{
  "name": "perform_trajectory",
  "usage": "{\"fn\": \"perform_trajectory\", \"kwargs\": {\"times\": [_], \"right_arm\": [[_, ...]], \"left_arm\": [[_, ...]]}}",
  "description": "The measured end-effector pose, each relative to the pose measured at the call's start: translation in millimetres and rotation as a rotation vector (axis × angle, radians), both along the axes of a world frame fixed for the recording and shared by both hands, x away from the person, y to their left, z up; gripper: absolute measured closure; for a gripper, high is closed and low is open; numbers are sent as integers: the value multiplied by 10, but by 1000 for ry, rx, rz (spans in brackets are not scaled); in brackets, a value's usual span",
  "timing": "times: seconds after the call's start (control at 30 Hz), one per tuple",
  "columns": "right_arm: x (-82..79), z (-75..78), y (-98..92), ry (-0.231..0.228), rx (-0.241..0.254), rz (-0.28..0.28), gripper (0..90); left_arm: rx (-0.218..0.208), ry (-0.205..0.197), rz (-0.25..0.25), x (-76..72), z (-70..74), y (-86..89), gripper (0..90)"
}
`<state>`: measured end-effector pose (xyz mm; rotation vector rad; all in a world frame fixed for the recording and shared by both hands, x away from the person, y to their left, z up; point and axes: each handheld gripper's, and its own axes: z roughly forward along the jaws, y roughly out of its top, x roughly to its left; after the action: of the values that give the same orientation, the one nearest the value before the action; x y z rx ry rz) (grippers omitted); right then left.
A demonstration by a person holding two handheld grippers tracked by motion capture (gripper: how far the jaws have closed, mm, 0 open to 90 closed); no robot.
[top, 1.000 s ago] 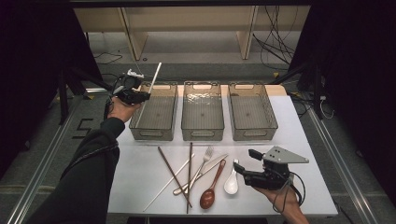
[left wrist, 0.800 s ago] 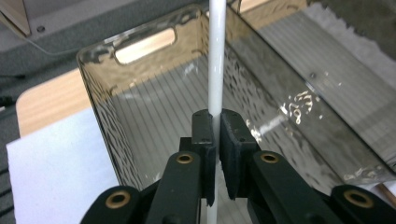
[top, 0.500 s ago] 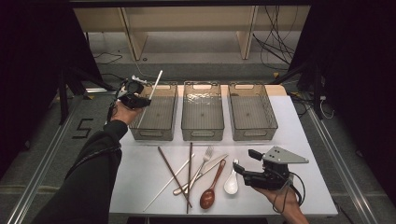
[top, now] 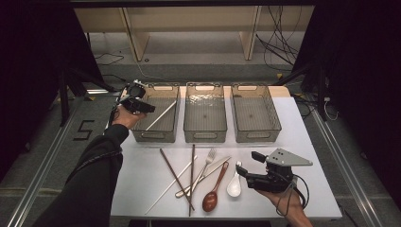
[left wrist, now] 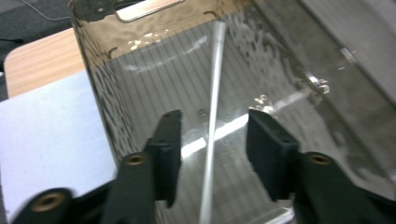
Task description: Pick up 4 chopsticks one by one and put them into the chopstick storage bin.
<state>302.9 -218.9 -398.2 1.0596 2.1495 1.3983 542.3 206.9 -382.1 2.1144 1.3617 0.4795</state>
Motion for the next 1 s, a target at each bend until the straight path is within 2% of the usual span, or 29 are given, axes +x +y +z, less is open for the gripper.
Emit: {"fn": "perform_trajectory", "kwargs": {"times": [0.03,0.07,0.17,0.27,0.4,0.43,0.47,0.53,0.6,0.63,0.83,0.93,1.0], "right_arm": [[1,0,0,1,1,0,281],[1,0,1,0,0,0,281],[3,-3,4,0,-2,-2,281],[-1,1,4,-1,-3,-3,281],[3,-3,4,5,-3,-4,281],[4,-4,5,1,-4,-3,281],[3,-5,5,0,-3,-2,281],[2,-5,5,3,-3,-3,281],[4,-5,8,8,-3,-3,281],[0,-3,17,7,-8,0,280],[0,0,24,4,-11,3,281],[0,-1,22,5,-8,4,281],[1,-4,22,7,-8,4,281]], "left_arm": [[-24,6,-5,-24,26,2,471],[-49,17,-17,-53,50,0,450],[-60,26,-31,-159,126,-25,372],[-112,47,-64,-290,193,-42,340],[-132,74,-111,-512,270,-72,256],[-134,65,-126,-649,280,-83,255],[-134,65,-126,-649,280,-83,252],[-121,60,-137,-773,257,-106,247],[-52,83,-156,-867,216,-163,241],[-42,83,-157,-911,195,-179,241],[-35,127,-166,-1112,41,-262,241],[-24,132,-175,-1181,-26,-298,241],[-35,135,-171,-1219,-57,-310,241]]}}
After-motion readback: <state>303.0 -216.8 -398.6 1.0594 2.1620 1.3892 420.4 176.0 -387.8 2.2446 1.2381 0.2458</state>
